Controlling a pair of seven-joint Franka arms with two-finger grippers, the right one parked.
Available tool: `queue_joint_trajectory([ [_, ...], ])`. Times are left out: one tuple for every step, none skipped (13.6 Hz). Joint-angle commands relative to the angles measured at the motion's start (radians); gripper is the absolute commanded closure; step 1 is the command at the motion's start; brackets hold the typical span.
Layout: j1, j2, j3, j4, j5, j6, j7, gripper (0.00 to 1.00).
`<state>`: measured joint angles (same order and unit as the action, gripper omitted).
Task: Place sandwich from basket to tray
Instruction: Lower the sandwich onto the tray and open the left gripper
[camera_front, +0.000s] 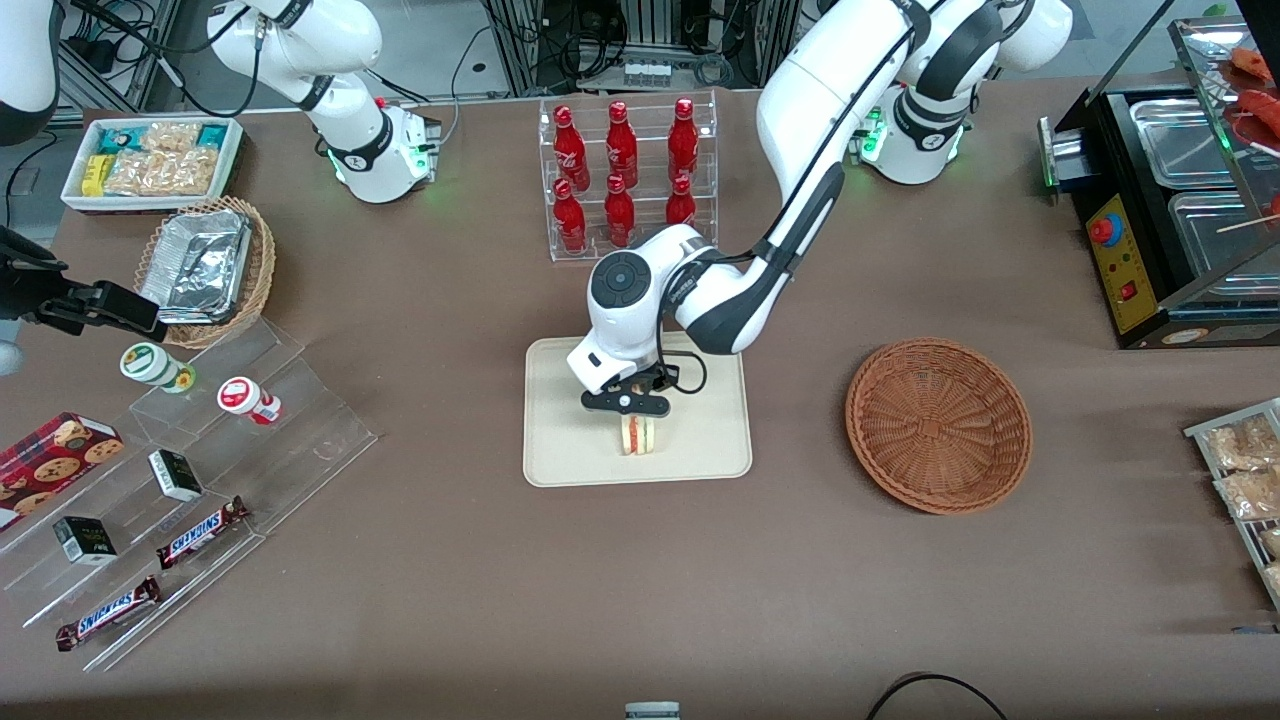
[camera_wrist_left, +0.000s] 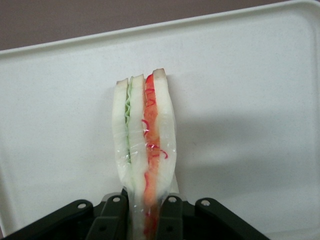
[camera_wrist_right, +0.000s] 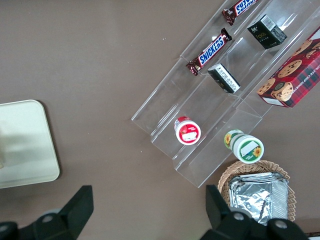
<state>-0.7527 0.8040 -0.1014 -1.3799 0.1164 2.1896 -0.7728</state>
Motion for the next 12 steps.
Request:
queue_joint_trajectory([
  [-0.017,0.015,0.012,0.028,0.005,-0.005,-0.022,0.44],
  [-0.017,0.017,0.012,0.027,0.006,-0.004,-0.011,0.0],
  [-0.017,0.015,0.012,0.027,0.006,-0.005,-0.017,0.0],
  [-0.017,0.012,0.012,0.027,0.006,-0.005,-0.019,0.0],
  [-0.016,0.009,0.012,0.027,0.006,-0.005,-0.019,0.0],
  [-0.016,0.009,0.012,0.027,0.008,-0.005,-0.023,0.0],
  [-0.016,0.011,0.014,0.033,0.008,-0.007,-0.023,0.0],
  [-0.013,-0.003,0.015,0.032,0.006,-0.013,-0.023,0.0],
  [-0.01,-0.02,0.015,0.027,0.008,-0.016,-0.023,0.0],
  [-0.008,-0.032,0.017,0.03,0.008,-0.017,-0.023,0.0],
  [-0.008,-0.049,0.017,0.033,0.008,-0.017,-0.023,0.0],
  [-0.01,-0.075,0.017,0.033,0.008,-0.019,-0.025,0.0],
])
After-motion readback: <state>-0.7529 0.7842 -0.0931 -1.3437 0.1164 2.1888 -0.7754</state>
